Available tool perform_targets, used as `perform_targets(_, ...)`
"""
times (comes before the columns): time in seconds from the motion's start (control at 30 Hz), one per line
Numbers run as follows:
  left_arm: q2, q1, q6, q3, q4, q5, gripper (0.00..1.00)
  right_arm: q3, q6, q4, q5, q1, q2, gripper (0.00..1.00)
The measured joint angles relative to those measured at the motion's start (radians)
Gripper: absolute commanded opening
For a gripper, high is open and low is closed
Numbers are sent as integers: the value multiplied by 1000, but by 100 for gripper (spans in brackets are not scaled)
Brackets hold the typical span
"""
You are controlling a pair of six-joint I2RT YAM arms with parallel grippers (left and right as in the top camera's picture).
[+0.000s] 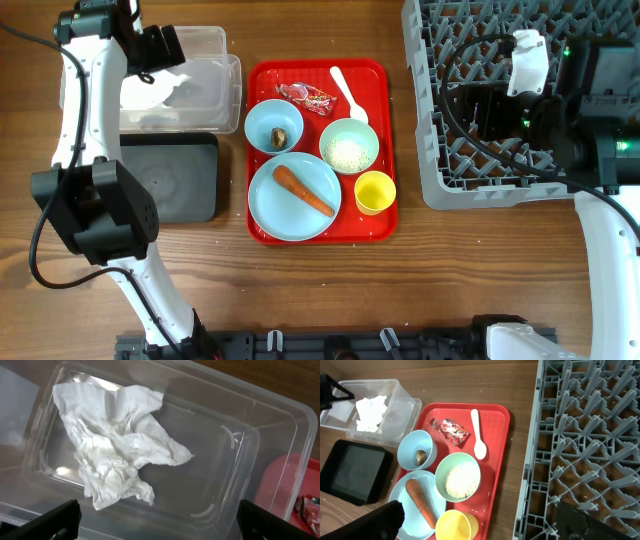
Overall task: Sort waste into correct bins and load items into the dishwasher rack
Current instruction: 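Reach the left gripper to the red candy wrapper and grasp it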
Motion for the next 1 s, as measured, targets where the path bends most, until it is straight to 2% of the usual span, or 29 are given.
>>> perform_targets(0.17,-58,-58,-1,-2,-23,13,94,0,0,0,0,0,0,100)
perform_targets(0.33,-147,-201,42,-2,-11,56,95,0,0,-1,0,0,1,100)
perform_targets(0.4,-148,-290,99,2,11,79,96,0,0,-2,0,0,1,100)
perform_targets(0.6,-16,-477,233,2,78,63,99,0,0,-28,0,0,1,100)
perform_targets(0.8,159,-521,312,2,183,42,100,0,0,-45,-2,0,1,100)
perform_targets(1.0,246,-533,396,0,208,41,99,0,0,-55,-2,0,1,100)
